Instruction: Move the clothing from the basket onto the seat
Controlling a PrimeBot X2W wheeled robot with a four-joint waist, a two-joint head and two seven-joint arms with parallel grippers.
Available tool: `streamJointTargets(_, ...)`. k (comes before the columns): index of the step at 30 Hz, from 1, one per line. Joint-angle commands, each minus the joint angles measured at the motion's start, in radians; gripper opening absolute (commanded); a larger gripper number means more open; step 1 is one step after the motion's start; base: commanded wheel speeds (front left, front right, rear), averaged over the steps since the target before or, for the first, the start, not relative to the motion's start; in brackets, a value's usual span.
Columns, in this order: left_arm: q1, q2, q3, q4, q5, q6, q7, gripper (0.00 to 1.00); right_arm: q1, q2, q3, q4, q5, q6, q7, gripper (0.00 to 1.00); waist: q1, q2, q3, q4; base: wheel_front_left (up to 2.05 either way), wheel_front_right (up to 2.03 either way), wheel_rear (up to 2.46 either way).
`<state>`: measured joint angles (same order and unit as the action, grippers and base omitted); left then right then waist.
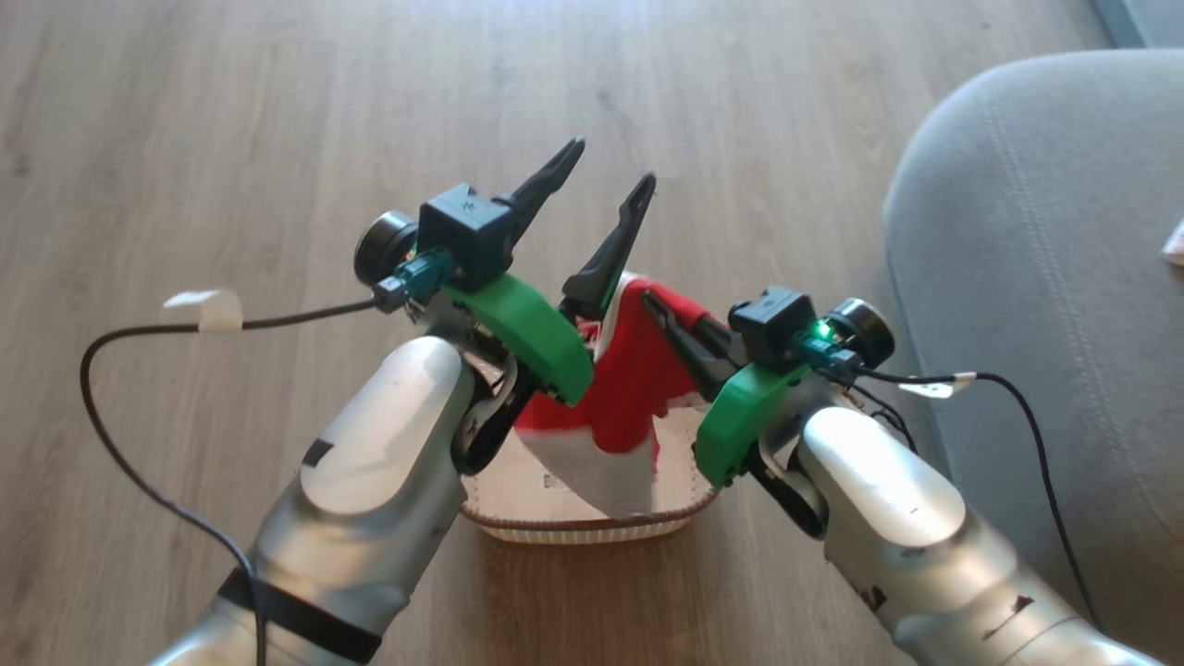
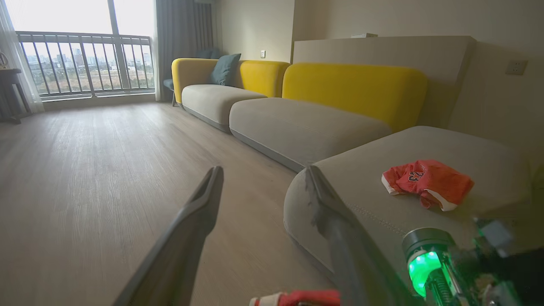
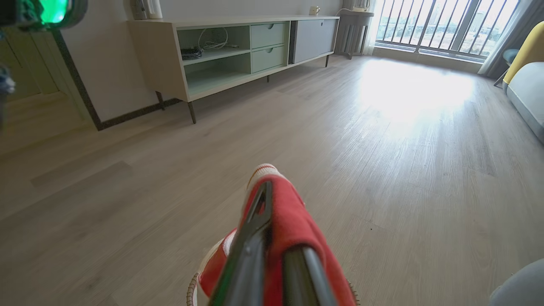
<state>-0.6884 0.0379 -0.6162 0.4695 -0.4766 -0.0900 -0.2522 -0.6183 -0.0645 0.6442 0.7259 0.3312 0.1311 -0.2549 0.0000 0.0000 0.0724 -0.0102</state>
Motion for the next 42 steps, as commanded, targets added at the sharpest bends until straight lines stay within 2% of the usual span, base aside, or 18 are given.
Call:
streamJointTargets(1, -0.025, 0.021, 0.039, -0.018, 0.011, -0.006, -0.01, 1.0, 0.003, 0.014, -0.012, -0.044, -0.012, 0.0, -0.007, 0.0, 0.0, 0.0, 0.004, -0.025, 0.0, 0.0, 0.0)
streamJointTargets(19, 0.099, 0.067, 0.064, 0.039, 0.05, -0.038, -0.01, 1.0, 0.101, 0.013, -0.195, -0.251, -0.126, 0.0, -0.007, 0.0, 0.0, 0.0, 0.018, -0.261, 0.0, 0.0, 0.0)
streamJointTargets(34, 0.241, 0.087, 0.117, -0.043, 0.074, -0.04, -0.01, 1.0, 0.173, -0.008, -0.241, -0.395, -0.134, 0.0, -0.007, 0.0, 0.0, 0.0, -0.025, -0.507, 0.0, 0.0, 0.0)
streamJointTargets(42, 0.211, 0.083, 0.036, -0.047, 0.046, -0.041, -0.01, 1.0, 0.263, -0.028, -0.386, -0.514, -0.154, 0.0, -0.007, 0.0, 0.0, 0.0, 0.009, -0.536, 0.0, 0.0, 0.0)
